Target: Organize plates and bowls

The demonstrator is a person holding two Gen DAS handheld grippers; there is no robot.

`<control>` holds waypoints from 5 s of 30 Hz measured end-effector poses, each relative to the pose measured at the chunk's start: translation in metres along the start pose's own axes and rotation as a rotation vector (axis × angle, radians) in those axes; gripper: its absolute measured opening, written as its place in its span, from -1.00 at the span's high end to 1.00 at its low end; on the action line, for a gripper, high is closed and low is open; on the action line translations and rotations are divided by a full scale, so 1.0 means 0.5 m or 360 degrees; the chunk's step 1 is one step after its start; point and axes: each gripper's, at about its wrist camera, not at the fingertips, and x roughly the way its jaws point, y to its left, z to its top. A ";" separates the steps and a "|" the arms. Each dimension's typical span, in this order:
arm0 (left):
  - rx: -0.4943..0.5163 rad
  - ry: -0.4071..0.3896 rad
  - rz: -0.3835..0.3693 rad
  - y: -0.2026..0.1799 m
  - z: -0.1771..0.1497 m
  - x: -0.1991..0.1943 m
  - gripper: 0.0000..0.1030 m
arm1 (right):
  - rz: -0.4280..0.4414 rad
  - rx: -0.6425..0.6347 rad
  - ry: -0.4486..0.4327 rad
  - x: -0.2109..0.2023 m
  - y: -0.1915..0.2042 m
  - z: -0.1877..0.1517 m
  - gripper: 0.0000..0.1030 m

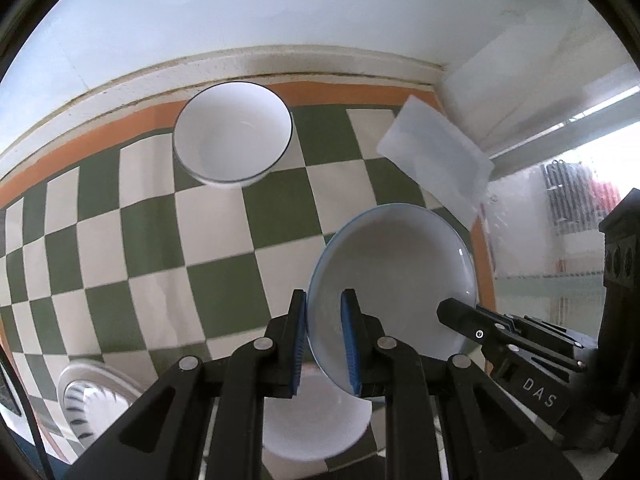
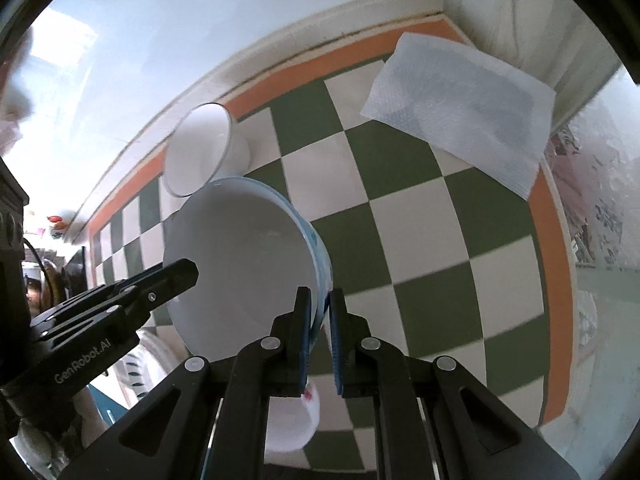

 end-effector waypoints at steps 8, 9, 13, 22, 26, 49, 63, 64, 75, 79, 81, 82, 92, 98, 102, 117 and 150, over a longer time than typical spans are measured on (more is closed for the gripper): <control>0.0005 0.0038 -0.0031 0.020 -0.109 -0.048 0.71 | 0.0048 -0.0013 -0.0047 -0.069 0.026 -0.116 0.80; 0.0000 0.0040 -0.0030 0.025 -0.121 -0.050 0.71 | 0.0057 -0.0018 -0.0042 -0.071 0.031 -0.135 0.80; -0.0009 0.0064 -0.0016 0.047 -0.160 -0.039 0.71 | 0.0061 -0.0046 -0.0007 -0.059 0.045 -0.186 0.80; 0.0010 0.0181 0.0033 0.067 -0.191 0.032 0.71 | 0.0028 -0.0029 0.0115 0.031 0.044 -0.248 0.80; 0.0036 0.0207 0.0045 0.064 -0.196 0.047 0.71 | 0.0014 -0.0017 0.0147 0.059 0.033 -0.257 0.80; -0.0078 0.0121 0.0044 0.102 -0.150 -0.024 0.52 | 0.0074 -0.0020 0.0183 0.036 0.023 -0.215 0.80; -0.0460 0.0034 0.0043 0.266 0.181 0.062 0.31 | 0.0197 -0.0137 0.0002 0.057 0.131 0.152 0.02; -0.0479 0.0055 0.0033 0.276 0.196 0.078 0.31 | 0.0187 -0.0148 0.0003 0.073 0.140 0.174 0.02; -0.0521 0.0137 0.0017 0.302 0.244 0.173 0.66 | 0.0129 -0.0114 0.0174 0.246 0.161 0.315 0.57; -0.0474 0.0115 0.0021 0.283 0.246 0.167 0.67 | 0.0156 -0.0109 0.0177 0.262 0.153 0.321 0.79; -0.0446 0.0106 0.0063 0.273 0.246 0.164 0.67 | 0.0152 -0.0118 0.0168 0.260 0.157 0.316 0.79; -0.0436 0.0107 0.0073 0.271 0.246 0.164 0.67 | 0.0143 -0.0126 0.0164 0.260 0.160 0.314 0.79; -0.0371 0.0053 0.0088 0.227 0.210 0.120 0.67 | 0.0080 -0.0198 0.0107 0.212 0.168 0.276 0.79; -0.0307 0.0017 0.0046 0.192 0.158 0.067 0.67 | 0.0054 -0.0189 0.0064 0.160 0.159 0.228 0.79; -0.0264 -0.0025 0.0052 0.165 0.111 0.023 0.67 | 0.0069 -0.0165 0.0032 0.113 0.149 0.176 0.79; -0.0095 -0.0040 -0.0008 0.066 -0.085 -0.068 0.67 | 0.0052 -0.0164 -0.0113 -0.063 0.116 -0.065 0.79; -0.0009 0.0155 0.0072 0.071 -0.239 0.053 0.67 | 0.0040 -0.0081 0.0033 0.035 0.032 -0.277 0.77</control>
